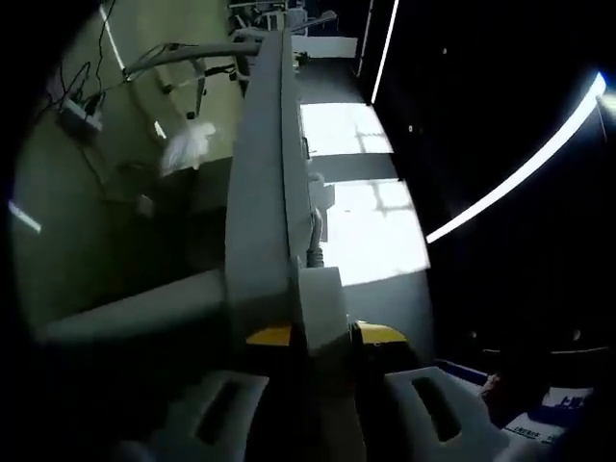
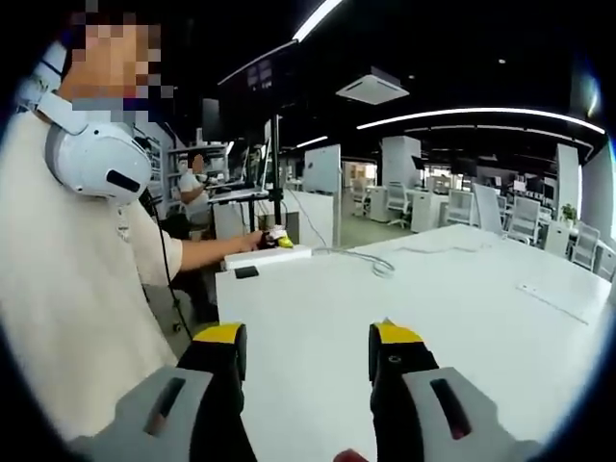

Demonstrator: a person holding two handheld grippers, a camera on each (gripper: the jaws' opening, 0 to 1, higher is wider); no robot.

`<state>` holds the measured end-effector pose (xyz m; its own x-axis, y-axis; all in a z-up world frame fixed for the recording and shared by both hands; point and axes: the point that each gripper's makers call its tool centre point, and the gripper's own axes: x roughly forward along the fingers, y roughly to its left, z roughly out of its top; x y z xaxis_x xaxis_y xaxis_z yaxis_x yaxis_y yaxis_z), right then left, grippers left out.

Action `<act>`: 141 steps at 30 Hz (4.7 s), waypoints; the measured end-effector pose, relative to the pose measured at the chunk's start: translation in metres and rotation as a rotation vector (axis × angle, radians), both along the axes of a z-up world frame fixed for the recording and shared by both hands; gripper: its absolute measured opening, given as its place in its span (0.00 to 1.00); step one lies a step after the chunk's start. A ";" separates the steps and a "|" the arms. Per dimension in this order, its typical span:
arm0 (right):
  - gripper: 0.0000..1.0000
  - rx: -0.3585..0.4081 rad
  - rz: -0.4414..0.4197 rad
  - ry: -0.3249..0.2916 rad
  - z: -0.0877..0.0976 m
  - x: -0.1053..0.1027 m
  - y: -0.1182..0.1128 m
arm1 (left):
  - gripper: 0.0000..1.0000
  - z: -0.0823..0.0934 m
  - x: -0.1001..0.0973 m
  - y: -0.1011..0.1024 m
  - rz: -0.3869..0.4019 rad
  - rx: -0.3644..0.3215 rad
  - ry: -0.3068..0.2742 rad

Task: Pick up the power strip scattered on the table, fix it on the side mounting bracket of the table, and press the switch

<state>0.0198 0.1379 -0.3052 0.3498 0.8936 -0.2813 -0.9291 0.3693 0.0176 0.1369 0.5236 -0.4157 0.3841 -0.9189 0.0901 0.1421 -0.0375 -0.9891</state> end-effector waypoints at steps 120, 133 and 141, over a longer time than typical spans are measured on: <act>0.55 0.167 -0.164 -0.156 0.032 0.043 -0.041 | 0.58 0.130 -0.041 -0.024 0.547 0.971 -1.016; 0.56 0.258 -0.303 -0.194 0.048 0.054 -0.080 | 0.57 0.145 -0.053 -0.054 0.587 0.966 -1.022; 0.56 0.270 -0.385 -0.205 0.049 0.056 -0.106 | 0.57 0.150 -0.053 -0.069 0.624 0.995 -1.019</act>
<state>0.0762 0.0318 -0.2566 0.6919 0.7203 0.0504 -0.7209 0.6930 -0.0087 0.0835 0.4546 -0.2662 0.8727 -0.4881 0.0148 0.4881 0.8709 -0.0574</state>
